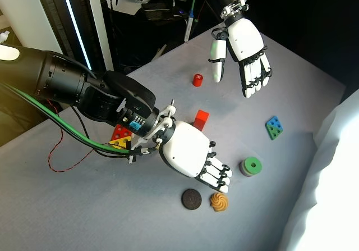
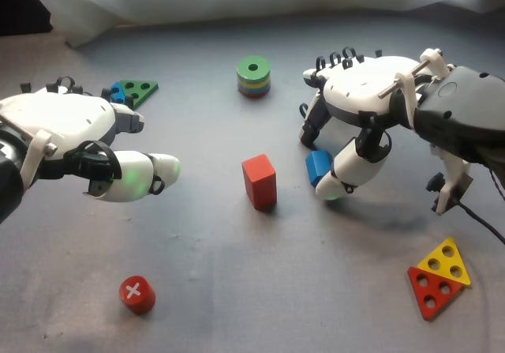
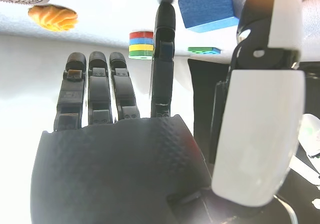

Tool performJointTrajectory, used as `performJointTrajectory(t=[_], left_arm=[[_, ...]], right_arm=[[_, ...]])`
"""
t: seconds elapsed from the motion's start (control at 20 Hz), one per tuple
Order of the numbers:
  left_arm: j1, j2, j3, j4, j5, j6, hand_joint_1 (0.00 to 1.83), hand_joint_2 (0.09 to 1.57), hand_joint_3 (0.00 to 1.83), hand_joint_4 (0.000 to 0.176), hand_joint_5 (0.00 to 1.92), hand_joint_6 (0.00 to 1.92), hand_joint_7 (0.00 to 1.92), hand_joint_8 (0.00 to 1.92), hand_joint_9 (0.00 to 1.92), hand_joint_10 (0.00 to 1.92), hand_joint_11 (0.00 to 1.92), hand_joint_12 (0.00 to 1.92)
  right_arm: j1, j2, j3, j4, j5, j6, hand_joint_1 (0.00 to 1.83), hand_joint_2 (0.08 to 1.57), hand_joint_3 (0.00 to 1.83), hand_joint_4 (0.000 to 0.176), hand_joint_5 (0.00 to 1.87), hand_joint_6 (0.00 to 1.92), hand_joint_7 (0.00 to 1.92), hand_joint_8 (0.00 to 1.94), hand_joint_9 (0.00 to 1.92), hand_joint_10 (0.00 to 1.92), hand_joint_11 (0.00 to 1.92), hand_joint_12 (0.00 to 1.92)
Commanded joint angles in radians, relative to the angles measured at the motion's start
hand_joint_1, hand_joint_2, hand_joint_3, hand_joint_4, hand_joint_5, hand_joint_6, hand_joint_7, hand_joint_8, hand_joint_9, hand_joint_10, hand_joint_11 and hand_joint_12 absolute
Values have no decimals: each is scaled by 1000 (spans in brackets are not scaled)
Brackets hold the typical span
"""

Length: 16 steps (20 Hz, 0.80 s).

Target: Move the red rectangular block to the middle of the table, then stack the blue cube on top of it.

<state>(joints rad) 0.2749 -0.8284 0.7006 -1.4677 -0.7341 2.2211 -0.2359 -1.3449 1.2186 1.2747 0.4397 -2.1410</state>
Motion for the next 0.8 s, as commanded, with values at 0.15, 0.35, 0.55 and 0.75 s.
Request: performJointTrajectory(t=[0.15,0.35,0.55,0.75], left_arm=[[-12,15,-2,51,-49,2,104,1269,0,0,362,0,404,1,343,2,0,613],[-13,14,-3,47,-49,2,109,1271,1,0,367,2,411,3,353,4,0,626],[-14,14,-4,45,-48,2,120,1271,0,0,364,0,407,0,348,0,0,606],[-15,14,-2,44,-49,2,120,1277,2,0,374,1,414,1,355,2,0,613]], right_arm=[[-4,6,1,-34,20,-13,945,747,3,0,933,67,0,0,0,0,0,0],[-1,6,-3,-54,20,-13,945,763,10,0,915,49,0,0,0,0,0,0],[4,6,-5,-56,20,-13,1000,823,33,0,1026,89,0,0,0,0,0,0],[17,5,-5,-56,20,-12,1046,1007,28,135,1104,628,13,4,0,0,0,0]])
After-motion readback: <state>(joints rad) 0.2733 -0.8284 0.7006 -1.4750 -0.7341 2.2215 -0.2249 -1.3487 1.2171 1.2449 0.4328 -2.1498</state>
